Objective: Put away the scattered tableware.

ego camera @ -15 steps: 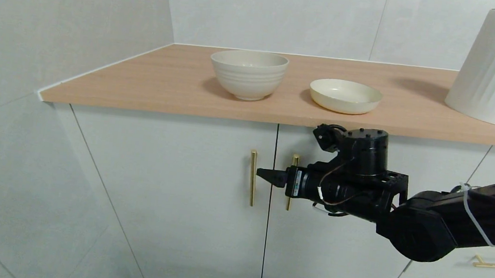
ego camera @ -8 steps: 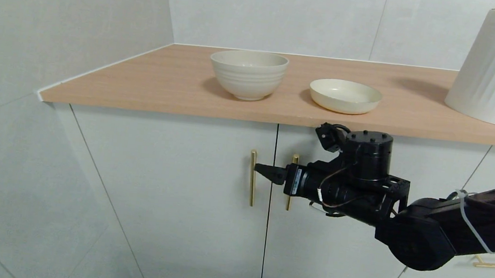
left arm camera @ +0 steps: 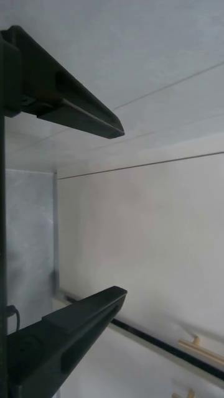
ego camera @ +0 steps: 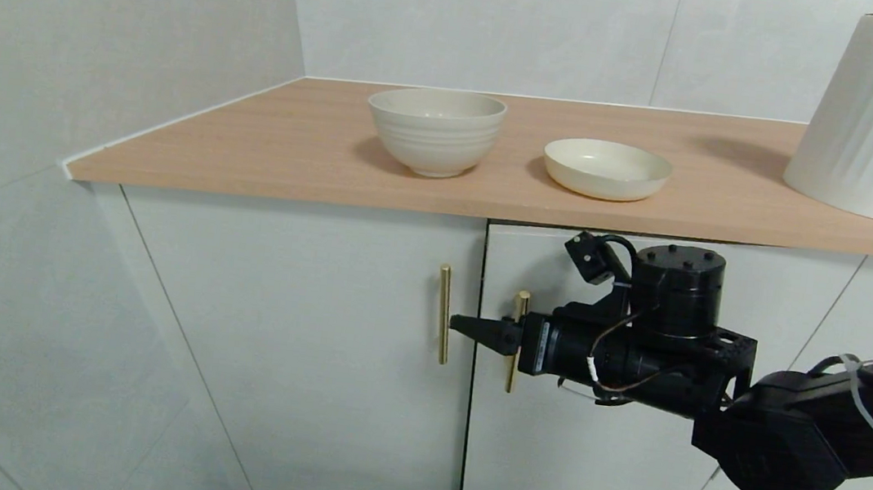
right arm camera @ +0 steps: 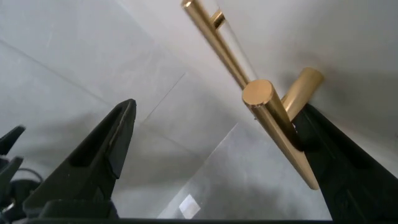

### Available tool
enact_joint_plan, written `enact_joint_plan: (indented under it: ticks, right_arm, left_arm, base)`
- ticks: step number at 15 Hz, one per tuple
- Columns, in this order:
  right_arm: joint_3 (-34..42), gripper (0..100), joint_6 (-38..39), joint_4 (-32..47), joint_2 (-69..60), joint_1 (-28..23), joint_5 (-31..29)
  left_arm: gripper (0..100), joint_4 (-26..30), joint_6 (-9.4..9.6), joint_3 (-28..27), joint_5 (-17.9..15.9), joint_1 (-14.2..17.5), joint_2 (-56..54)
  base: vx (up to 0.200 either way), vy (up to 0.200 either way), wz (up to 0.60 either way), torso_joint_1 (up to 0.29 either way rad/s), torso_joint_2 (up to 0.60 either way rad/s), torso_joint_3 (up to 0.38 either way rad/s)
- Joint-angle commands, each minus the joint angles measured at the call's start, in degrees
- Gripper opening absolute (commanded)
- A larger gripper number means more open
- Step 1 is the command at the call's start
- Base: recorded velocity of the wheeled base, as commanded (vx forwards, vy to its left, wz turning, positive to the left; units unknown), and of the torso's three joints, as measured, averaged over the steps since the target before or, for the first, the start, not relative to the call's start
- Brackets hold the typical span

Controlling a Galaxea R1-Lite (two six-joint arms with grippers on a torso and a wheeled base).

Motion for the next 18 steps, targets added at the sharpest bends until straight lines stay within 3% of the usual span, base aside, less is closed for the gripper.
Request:
enact_joint_plan:
  ticks: [1,15,18]
  right_arm:
    - [1.3,100,0.0,0.1,-1.4,0.1,0.6]
    - [18.1,100,-0.3,0.0,-13.2,2.5,8.4]
    - [21.7,100,-0.4,0.0,-15.8,2.5,8.8]
  left_arm:
    - [100,-0.1,0.0,0.0,0.0,0.0,0.0]
    - [100,-0.1,0.88,-0.7,-0.2,0.0,0.0]
    - [100,7.0,0.7,-16.7,-3.8,-0.9,10.7]
  base:
    - [0.0,0.0,0.0,0.0,0.0,0.0]
    - [0.0,0.0,0.0,0.0,0.0,0.0]
    - [0.0,0.0,0.0,0.0,0.0,0.0]
